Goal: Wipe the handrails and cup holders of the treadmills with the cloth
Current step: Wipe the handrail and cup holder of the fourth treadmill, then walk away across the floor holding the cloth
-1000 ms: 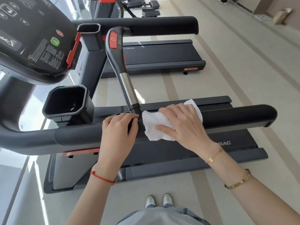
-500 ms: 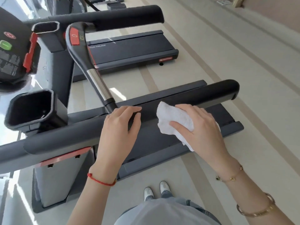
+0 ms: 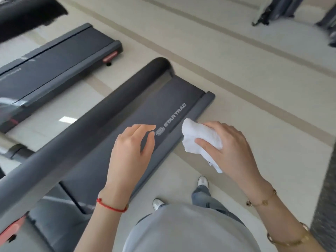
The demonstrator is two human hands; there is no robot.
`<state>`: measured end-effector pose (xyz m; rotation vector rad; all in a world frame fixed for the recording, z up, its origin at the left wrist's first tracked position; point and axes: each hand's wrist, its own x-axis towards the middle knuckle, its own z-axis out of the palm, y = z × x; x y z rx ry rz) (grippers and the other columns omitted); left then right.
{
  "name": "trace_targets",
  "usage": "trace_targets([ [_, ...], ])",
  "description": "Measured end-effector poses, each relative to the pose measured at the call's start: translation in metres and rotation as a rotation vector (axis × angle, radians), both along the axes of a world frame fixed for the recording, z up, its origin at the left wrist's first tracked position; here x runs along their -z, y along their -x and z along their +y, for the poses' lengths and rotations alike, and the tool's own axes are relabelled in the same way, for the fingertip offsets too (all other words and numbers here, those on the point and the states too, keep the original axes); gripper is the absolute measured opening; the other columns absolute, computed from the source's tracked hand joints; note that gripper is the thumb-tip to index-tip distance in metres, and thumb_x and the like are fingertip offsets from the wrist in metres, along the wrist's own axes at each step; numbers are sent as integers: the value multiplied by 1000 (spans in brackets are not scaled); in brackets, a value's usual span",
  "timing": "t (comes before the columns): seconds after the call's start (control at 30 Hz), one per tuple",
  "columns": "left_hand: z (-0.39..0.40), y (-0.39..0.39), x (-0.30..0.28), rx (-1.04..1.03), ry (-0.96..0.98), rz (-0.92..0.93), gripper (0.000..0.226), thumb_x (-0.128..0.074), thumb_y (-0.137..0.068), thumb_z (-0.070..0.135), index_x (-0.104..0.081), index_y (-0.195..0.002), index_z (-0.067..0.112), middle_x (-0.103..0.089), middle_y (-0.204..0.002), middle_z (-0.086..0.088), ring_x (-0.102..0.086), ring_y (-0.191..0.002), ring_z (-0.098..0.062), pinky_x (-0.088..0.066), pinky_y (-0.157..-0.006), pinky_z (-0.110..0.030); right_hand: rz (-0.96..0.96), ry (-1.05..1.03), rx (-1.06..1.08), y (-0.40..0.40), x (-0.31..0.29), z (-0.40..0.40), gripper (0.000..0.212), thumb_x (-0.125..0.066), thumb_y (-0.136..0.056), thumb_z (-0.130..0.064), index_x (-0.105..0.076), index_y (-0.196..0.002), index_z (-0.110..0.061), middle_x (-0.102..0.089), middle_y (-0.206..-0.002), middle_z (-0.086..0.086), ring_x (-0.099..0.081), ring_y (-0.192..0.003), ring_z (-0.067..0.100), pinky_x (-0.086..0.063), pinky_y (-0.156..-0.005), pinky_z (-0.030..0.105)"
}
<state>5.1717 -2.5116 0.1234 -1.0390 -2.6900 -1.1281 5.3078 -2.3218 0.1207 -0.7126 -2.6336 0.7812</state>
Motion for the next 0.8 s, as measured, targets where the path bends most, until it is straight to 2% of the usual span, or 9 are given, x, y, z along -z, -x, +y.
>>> trace_targets([
  [0.13,67,-8,6,91,2,-13,19,-59,-94,11,-71,-109,15,-68,-103,5,-34,-47,3,-42,-65,-29,-8,13,121,-31,3,50,33,-57,-88,-52,-57,-115,-33,-62,-94,-13,-53,-87,13,-46,-81,37],
  [0.47,241,-26,11,225,-18,-38,22,-56,-95,14,-70,-111,13,-69,-110,2,-32,-49,4,-37,-59,-23,-33,9,333,-95,5,203,35,-55,-89,-51,-57,-116,-29,-64,-100,-10,-56,-93,17,-45,-85,42],
  [0.6,293,-23,13,227,18,-47,21,-57,-94,10,-70,-110,13,-70,-109,2,-30,-55,-6,-33,-57,-17,-39,31,364,-96,9,255,33,-56,-89,-51,-57,-115,-30,-64,-97,-10,-56,-92,17,-46,-83,41],
  [0.7,332,-11,17,232,52,-53,21,-57,-94,10,-71,-110,13,-70,-109,1,-48,-57,-30,-33,-56,-17,-43,43,377,-85,15,294,32,-56,-89,-51,-57,-113,-30,-64,-96,-11,-56,-91,16,-47,-82,41],
  [0.73,346,-5,18,238,58,-53,21,-57,-94,10,-71,-109,13,-70,-109,1,-52,-58,-33,-34,-56,-16,-41,49,383,-79,17,308,32,-56,-89,-51,-57,-113,-30,-63,-96,-11,-55,-91,16,-47,-82,41],
  [0.77,361,1,20,246,57,-55,21,-57,-93,10,-71,-109,13,-70,-109,1,-51,-54,-26,-33,-56,-15,-39,56,389,-73,20,323,33,-56,-88,-51,-57,-114,-30,-63,-96,-11,-55,-91,16,-47,-82,40],
  [0.8,378,9,22,254,51,-54,21,-56,-93,10,-71,-109,13,-70,-108,2,-45,-49,-11,-33,-55,-13,-36,62,393,-65,23,339,34,-55,-88,-52,-57,-114,-30,-63,-96,-10,-55,-91,16,-47,-82,40],
])
